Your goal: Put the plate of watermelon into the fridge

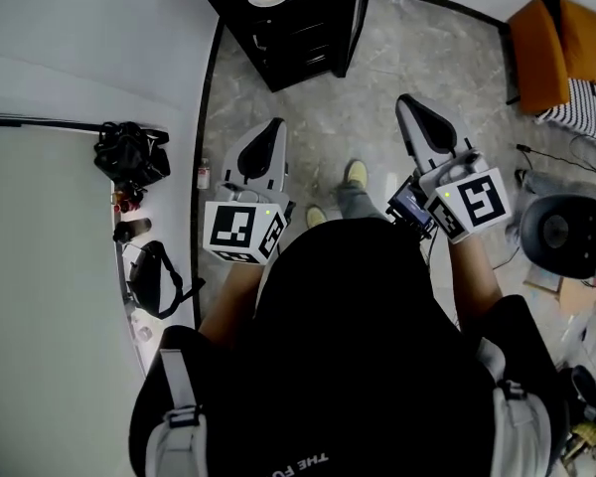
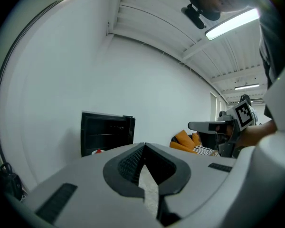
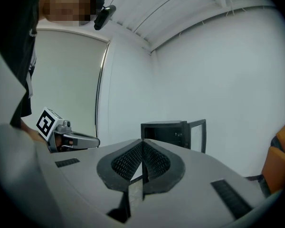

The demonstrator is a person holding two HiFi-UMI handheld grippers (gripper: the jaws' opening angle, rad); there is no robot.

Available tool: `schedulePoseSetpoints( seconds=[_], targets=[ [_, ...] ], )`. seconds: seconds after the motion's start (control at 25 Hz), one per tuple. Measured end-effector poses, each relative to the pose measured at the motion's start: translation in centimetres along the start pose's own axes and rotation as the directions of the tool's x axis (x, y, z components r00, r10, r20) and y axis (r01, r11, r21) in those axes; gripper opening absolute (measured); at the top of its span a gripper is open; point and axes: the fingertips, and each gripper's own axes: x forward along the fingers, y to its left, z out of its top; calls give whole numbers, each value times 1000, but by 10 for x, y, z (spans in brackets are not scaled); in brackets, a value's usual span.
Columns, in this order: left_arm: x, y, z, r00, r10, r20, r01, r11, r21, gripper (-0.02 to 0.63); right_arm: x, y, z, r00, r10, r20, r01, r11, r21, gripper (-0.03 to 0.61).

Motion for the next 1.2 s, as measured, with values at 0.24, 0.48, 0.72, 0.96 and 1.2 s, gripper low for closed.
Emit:
schedulePoseSetpoints(
  seconds=[0.24, 0.48, 0.72, 0.96, 1.2],
  targets=[
    [-29, -12, -10, 999, -41, 12, 41, 999, -7, 9, -27, 27, -1, 999, -38, 9, 39, 999, -20, 14],
    [-58, -19, -12, 998, -58, 38, 58, 998, -8, 9, -45, 51, -7, 997, -72, -5, 72, 997, -39, 14],
    [-72, -26, -17, 997, -65, 43, 66, 998, -11, 9, -56, 61, -16, 995, -97, -2, 97, 995, -28, 14],
    [-71, -27, -24, 998, -55, 32, 56, 998, -18, 9, -54, 58, -26, 994, -108, -22, 107, 994, -31, 14],
    [-67, -32, -17, 998, -62, 25, 63, 997, -33, 9, -58, 51, -23, 992, -121, -34, 120, 993, -7, 14]
  ],
)
